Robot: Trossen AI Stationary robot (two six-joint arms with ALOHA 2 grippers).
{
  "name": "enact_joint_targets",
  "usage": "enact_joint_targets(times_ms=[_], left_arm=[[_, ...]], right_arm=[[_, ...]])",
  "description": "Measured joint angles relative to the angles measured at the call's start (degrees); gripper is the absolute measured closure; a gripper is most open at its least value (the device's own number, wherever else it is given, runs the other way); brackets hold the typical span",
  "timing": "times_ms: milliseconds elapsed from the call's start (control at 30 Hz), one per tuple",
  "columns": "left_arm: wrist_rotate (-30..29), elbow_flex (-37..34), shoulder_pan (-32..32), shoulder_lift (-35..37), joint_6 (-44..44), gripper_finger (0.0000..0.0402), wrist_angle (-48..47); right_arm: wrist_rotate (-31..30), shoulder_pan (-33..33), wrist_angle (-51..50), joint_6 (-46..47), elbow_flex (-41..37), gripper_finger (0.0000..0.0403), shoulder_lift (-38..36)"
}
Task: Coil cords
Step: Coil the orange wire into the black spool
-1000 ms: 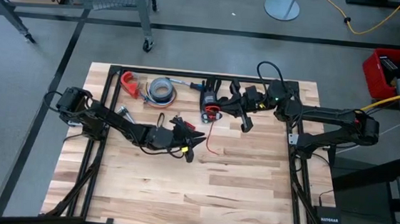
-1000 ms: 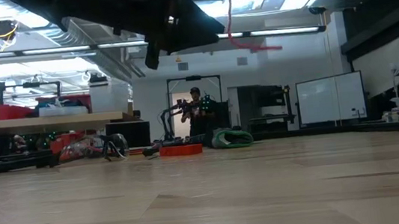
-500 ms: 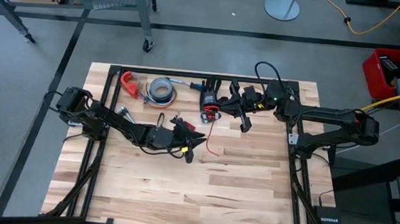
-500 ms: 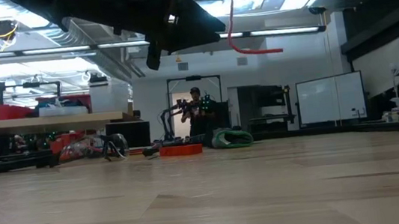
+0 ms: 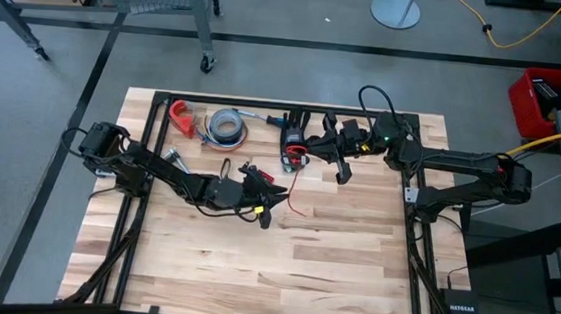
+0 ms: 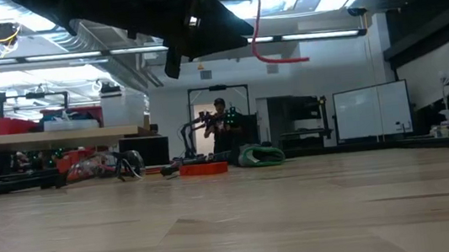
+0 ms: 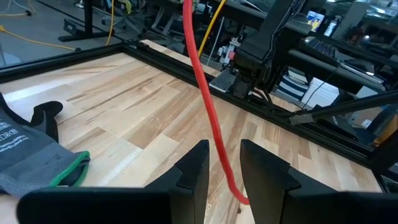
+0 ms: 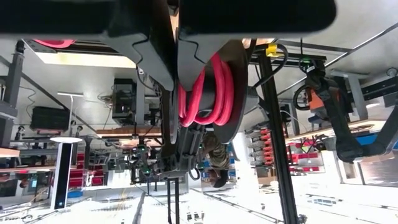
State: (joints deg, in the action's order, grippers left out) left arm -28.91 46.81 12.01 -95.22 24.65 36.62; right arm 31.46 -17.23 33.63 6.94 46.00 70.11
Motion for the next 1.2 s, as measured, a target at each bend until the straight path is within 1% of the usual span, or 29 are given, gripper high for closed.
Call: enact_joint_targets(times_ms=[1200], left_arm=[[-0.02, 0.00, -0.07, 0.02, -0.64, 0.0320, -0.02]], right_arm=[[0.02, 0.02, 6.21, 0.28, 0.00, 0.0400, -0.04]])
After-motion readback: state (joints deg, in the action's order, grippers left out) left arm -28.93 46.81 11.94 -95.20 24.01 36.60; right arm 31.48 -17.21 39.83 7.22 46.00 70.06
